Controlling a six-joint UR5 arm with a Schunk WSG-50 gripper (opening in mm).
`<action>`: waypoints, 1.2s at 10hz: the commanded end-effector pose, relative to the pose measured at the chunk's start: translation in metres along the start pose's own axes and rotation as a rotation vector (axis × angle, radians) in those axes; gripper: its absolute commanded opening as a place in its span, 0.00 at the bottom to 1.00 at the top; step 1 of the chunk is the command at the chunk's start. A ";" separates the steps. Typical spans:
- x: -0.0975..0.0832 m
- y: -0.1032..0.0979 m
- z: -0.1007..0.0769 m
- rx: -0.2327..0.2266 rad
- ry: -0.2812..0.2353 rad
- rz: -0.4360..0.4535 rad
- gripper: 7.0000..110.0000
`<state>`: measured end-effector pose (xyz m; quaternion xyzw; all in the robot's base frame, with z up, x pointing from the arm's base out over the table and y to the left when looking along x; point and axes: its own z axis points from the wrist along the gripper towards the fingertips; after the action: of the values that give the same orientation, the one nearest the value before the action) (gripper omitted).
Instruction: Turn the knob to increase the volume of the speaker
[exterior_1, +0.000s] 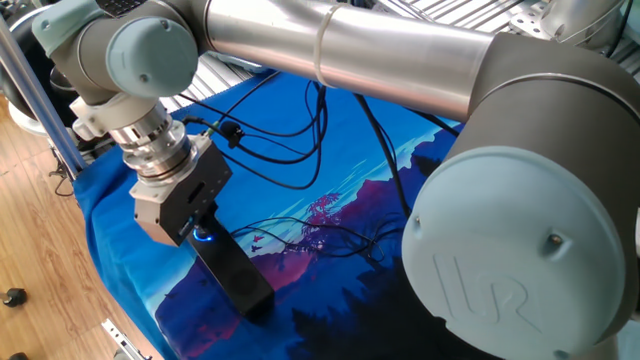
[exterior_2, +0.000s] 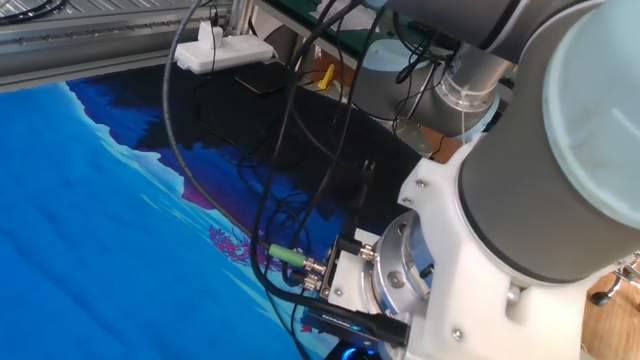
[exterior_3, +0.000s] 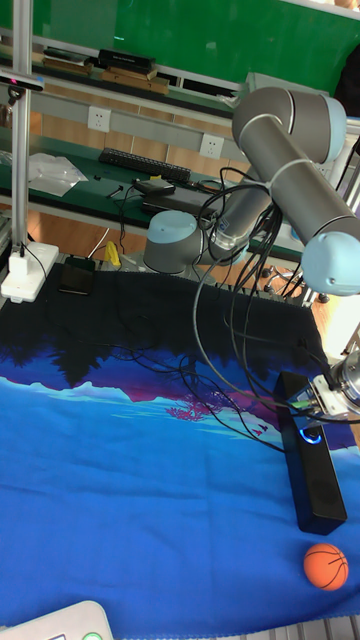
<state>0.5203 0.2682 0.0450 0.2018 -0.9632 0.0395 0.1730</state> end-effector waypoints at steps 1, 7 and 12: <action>0.000 0.009 0.003 -0.017 -0.003 0.008 0.00; 0.006 0.022 -0.001 -0.047 0.002 0.008 0.00; 0.018 0.020 -0.004 -0.025 0.012 0.020 0.00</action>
<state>0.5024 0.2794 0.0489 0.1929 -0.9642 0.0347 0.1783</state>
